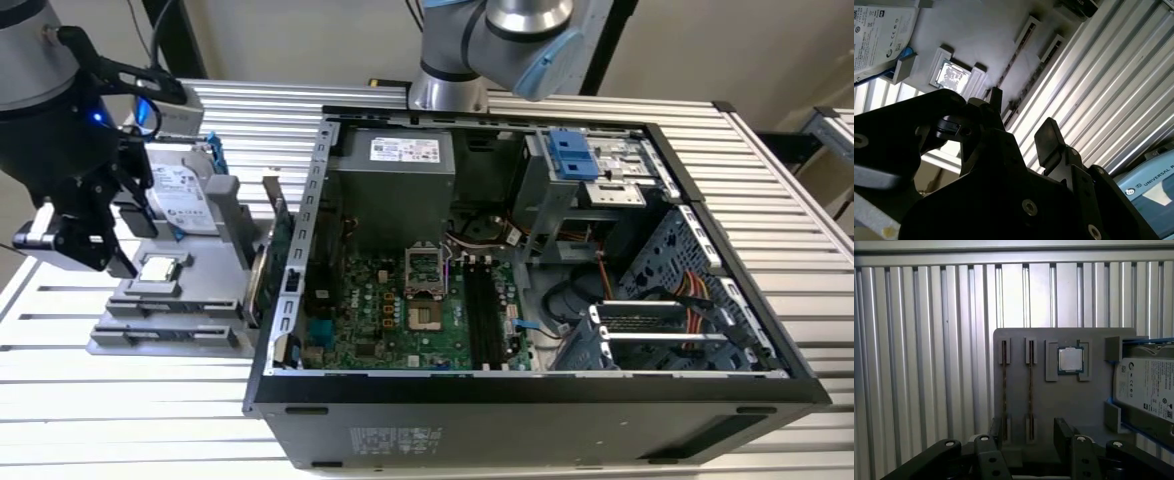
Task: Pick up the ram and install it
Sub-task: 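Pick up the ram and move it above insertion slot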
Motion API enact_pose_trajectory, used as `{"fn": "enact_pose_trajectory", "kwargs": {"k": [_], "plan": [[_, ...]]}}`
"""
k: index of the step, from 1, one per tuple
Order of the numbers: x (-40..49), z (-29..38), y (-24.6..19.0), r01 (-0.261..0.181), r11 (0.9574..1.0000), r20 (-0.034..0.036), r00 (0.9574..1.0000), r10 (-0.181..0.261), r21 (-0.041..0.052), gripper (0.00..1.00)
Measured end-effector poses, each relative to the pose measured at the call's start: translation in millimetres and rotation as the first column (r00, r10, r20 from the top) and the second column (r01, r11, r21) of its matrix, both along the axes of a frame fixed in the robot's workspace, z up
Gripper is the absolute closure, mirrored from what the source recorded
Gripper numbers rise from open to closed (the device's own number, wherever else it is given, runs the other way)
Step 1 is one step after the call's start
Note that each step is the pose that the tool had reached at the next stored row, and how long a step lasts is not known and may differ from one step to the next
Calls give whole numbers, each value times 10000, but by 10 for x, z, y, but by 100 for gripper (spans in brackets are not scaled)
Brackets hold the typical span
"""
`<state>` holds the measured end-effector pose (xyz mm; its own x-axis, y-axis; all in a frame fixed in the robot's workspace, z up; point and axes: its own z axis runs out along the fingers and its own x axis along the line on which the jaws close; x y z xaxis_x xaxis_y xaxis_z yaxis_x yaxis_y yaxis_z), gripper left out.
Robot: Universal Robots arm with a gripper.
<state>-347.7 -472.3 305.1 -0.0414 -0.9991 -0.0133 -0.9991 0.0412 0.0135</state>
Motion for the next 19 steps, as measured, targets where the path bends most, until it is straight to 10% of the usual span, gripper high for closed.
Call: {"fn": "enact_pose_trajectory", "kwargs": {"k": [19], "plan": [[-20,-96,-4,2,10000,1,10000,-2,0,0]]}}
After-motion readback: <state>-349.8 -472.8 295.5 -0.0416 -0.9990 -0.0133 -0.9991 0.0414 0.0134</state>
